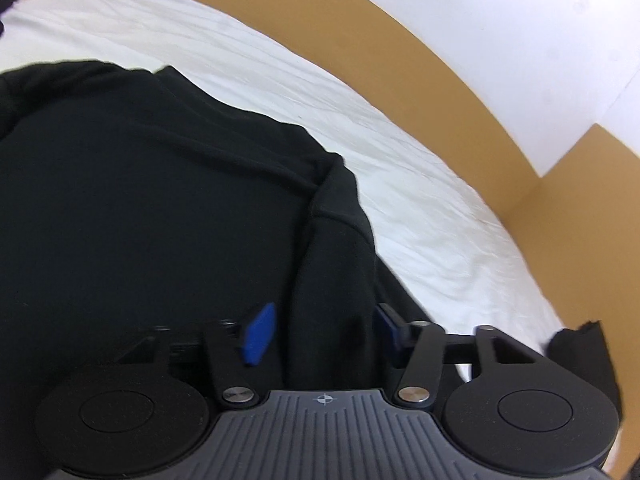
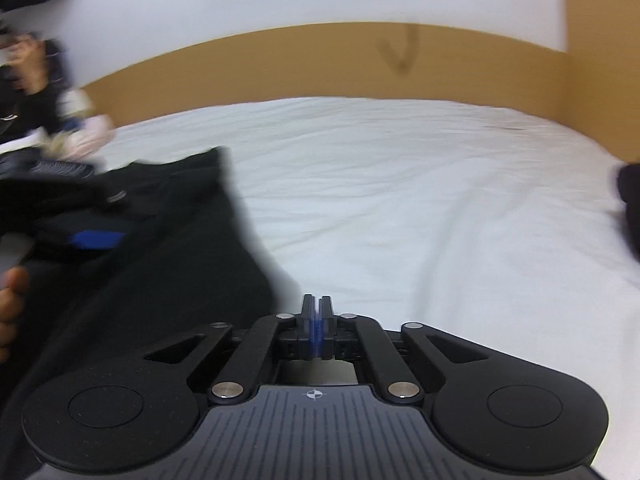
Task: Fold clothes
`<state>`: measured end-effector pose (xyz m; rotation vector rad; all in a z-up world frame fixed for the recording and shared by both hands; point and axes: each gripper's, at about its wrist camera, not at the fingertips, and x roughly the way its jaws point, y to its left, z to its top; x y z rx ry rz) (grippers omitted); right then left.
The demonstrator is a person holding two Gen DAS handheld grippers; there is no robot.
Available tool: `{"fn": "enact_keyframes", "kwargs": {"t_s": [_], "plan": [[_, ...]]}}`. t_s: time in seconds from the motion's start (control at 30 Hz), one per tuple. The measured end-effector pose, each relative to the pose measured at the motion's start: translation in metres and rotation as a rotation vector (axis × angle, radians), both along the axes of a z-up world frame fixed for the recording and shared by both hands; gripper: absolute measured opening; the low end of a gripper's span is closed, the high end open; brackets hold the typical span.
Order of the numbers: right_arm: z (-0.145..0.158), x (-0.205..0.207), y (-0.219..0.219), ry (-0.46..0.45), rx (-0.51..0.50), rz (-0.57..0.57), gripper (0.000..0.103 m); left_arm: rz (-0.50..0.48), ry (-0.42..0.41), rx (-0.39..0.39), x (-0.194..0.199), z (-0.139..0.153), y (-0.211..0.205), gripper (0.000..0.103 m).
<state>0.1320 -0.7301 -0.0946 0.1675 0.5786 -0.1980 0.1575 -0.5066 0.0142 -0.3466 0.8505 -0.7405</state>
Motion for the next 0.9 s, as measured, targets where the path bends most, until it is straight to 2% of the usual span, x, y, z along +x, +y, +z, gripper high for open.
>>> {"fn": "enact_keyframes", "kwargs": {"t_s": [0.07,0.13,0.2,0.23,0.27,0.33,0.43,0.5,0.53,0.6,0.67,0.73,0.8,0.83,0.87,0.9], "plan": [[-0.001,-0.002,-0.009,0.006,0.011,-0.034,0.000,-0.011,-0.013,0.022,0.001,0.003,-0.003,0.052],[0.006,-0.011,-0.017,-0.052,0.083,-0.050,0.002,-0.004,-0.027,-0.014,0.002,0.010,0.001,0.056],[0.013,-0.017,-0.018,-0.141,0.208,0.028,0.004,0.014,-0.066,-0.086,-0.002,0.020,0.010,0.072],[0.014,-0.018,-0.016,-0.166,0.265,0.077,0.004,0.010,-0.075,-0.100,0.000,0.023,0.010,0.076],[0.013,-0.016,-0.009,-0.168,0.294,0.123,0.004,-0.001,-0.071,-0.087,0.002,0.022,0.005,0.078],[0.009,-0.010,0.007,-0.158,0.325,0.201,0.004,-0.025,-0.065,-0.061,0.007,0.021,-0.005,0.074],[-0.010,0.001,0.025,-0.057,0.273,0.215,0.004,-0.073,-0.065,-0.034,0.011,0.010,-0.023,0.075],[-0.014,0.006,0.023,-0.031,0.299,0.214,0.004,-0.091,-0.103,0.014,0.010,-0.001,-0.034,0.077],[-0.015,0.006,0.022,-0.030,0.292,0.202,0.004,-0.090,-0.166,0.031,0.006,-0.004,-0.037,0.079],[-0.013,0.002,0.021,-0.026,0.230,0.143,0.003,-0.074,-0.243,0.107,-0.002,-0.006,-0.042,0.080],[-0.011,-0.002,0.020,-0.024,0.182,0.093,0.001,0.010,-0.290,0.234,-0.003,-0.004,-0.047,0.080],[-0.011,-0.005,0.018,-0.037,0.196,0.087,0.001,0.107,-0.340,0.362,-0.006,-0.001,-0.049,0.085],[-0.009,-0.010,0.014,-0.066,0.247,0.091,0.009,0.216,-0.393,0.341,-0.013,0.006,-0.035,0.090],[-0.006,-0.012,0.013,-0.085,0.278,0.103,0.014,0.239,-0.413,0.279,-0.018,0.010,-0.025,0.095],[-0.003,-0.012,0.014,-0.106,0.307,0.129,0.031,0.209,-0.405,0.217,-0.019,0.013,-0.018,0.103],[0.001,-0.012,0.015,-0.127,0.336,0.155,0.051,0.174,-0.389,0.165,-0.020,0.015,-0.013,0.102]]}}
